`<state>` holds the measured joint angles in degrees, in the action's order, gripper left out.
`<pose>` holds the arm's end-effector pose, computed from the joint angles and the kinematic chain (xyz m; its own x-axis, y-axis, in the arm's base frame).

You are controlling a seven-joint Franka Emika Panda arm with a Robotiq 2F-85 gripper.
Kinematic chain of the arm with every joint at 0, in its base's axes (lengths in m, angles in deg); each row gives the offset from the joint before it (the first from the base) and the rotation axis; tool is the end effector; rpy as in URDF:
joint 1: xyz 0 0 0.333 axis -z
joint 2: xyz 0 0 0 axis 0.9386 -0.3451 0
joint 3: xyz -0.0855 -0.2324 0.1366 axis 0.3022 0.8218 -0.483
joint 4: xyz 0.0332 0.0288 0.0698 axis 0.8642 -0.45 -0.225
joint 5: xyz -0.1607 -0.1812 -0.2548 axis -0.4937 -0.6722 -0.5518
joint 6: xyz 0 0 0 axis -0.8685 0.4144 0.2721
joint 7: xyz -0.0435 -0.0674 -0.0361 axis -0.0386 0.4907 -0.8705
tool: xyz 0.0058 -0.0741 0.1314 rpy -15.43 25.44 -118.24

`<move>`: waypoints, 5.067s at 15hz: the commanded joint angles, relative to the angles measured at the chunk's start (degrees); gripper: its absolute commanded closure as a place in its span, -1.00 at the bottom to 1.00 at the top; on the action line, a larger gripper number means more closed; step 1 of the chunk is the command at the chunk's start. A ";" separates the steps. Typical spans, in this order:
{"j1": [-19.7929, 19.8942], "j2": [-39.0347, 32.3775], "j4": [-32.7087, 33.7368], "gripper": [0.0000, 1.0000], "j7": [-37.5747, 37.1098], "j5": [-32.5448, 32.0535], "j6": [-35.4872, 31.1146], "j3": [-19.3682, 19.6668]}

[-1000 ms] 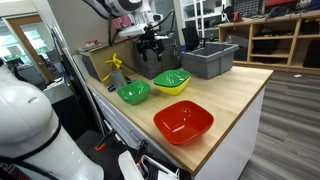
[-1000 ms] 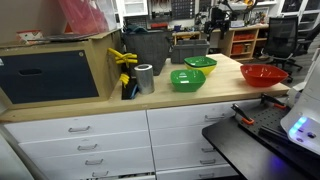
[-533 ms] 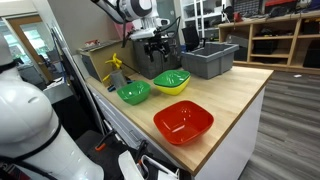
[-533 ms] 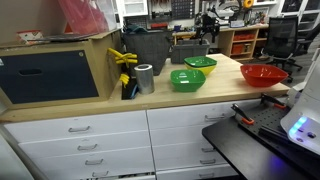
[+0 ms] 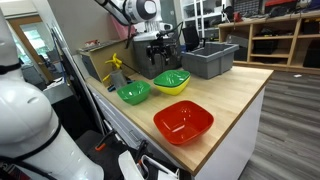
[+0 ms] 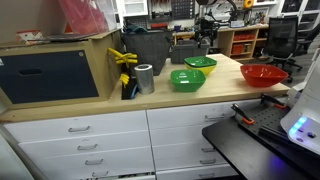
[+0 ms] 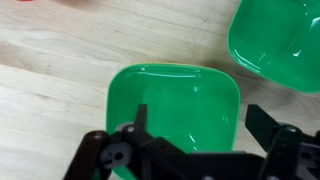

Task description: Pick up the green bowl from the stack of bowls and place it on the counter

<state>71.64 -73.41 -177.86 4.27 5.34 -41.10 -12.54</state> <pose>0.5403 -0.0364 0.3006 0.9926 -0.0911 -0.0801 -0.0928 -0.9955 -0.0188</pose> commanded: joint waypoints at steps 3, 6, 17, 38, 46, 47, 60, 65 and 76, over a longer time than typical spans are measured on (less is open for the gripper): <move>-0.38 -4.28 3.52 -1.00 1.39 1.17 3.68 -1.81; -0.97 -7.05 4.43 -1.00 1.38 1.11 3.39 -3.05; -3.61 -17.67 12.58 -1.00 1.13 -1.63 2.05 -4.34; -4.29 -16.82 15.38 0.97 -0.53 -4.19 5.52 -3.60; -5.35 -10.64 18.22 0.97 -1.93 -9.93 12.95 -2.59; -5.29 -10.04 18.59 0.97 -1.65 -11.00 13.70 -2.62; -4.14 -5.66 16.60 0.09 -3.60 -16.85 13.58 -1.36; -2.30 -4.59 14.50 -0.65 -10.05 -17.35 10.40 2.07; -1.54 -2.56 3.73 -1.00 -32.75 -23.29 -3.66 8.43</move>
<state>70.81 -78.07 -169.96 -22.81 -16.21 -42.45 -4.94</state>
